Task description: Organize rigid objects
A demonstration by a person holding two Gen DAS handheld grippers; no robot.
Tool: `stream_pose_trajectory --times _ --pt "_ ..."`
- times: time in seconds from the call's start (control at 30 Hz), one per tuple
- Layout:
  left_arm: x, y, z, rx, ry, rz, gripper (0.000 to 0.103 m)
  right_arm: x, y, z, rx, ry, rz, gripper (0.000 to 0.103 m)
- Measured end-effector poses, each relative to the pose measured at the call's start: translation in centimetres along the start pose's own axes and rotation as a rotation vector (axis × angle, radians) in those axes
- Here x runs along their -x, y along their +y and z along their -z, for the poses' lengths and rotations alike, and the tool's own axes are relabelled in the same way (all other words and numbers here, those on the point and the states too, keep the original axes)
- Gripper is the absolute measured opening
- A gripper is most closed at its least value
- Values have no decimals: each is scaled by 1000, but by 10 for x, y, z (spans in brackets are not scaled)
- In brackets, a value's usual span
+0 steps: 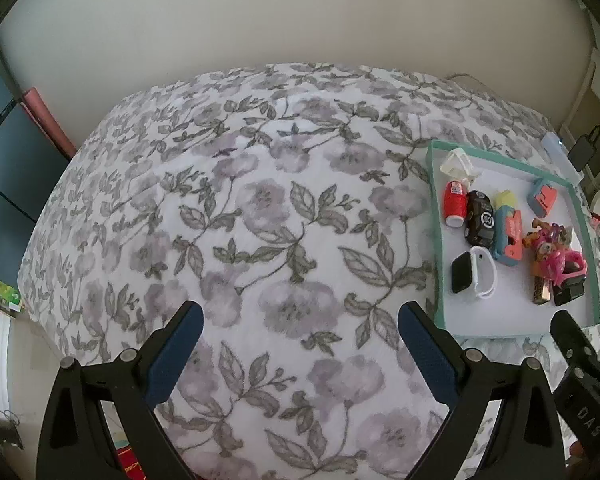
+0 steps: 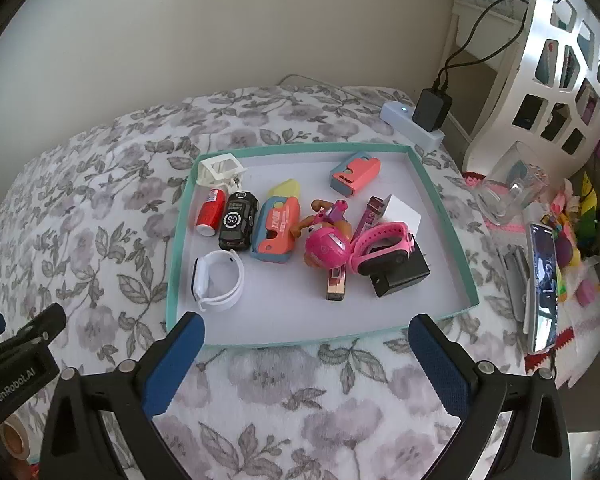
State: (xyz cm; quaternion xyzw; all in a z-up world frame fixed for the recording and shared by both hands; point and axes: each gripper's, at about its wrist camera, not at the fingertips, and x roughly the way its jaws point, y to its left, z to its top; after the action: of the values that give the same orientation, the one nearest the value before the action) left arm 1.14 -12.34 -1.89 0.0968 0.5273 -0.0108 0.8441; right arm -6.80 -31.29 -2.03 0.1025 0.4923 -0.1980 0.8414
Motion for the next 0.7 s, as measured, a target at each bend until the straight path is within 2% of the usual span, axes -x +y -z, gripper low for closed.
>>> stream_pose_trajectory --times 0.7 --pt "1 5 8 -2 9 12 98 3 4 4 9 -6 -11 103"
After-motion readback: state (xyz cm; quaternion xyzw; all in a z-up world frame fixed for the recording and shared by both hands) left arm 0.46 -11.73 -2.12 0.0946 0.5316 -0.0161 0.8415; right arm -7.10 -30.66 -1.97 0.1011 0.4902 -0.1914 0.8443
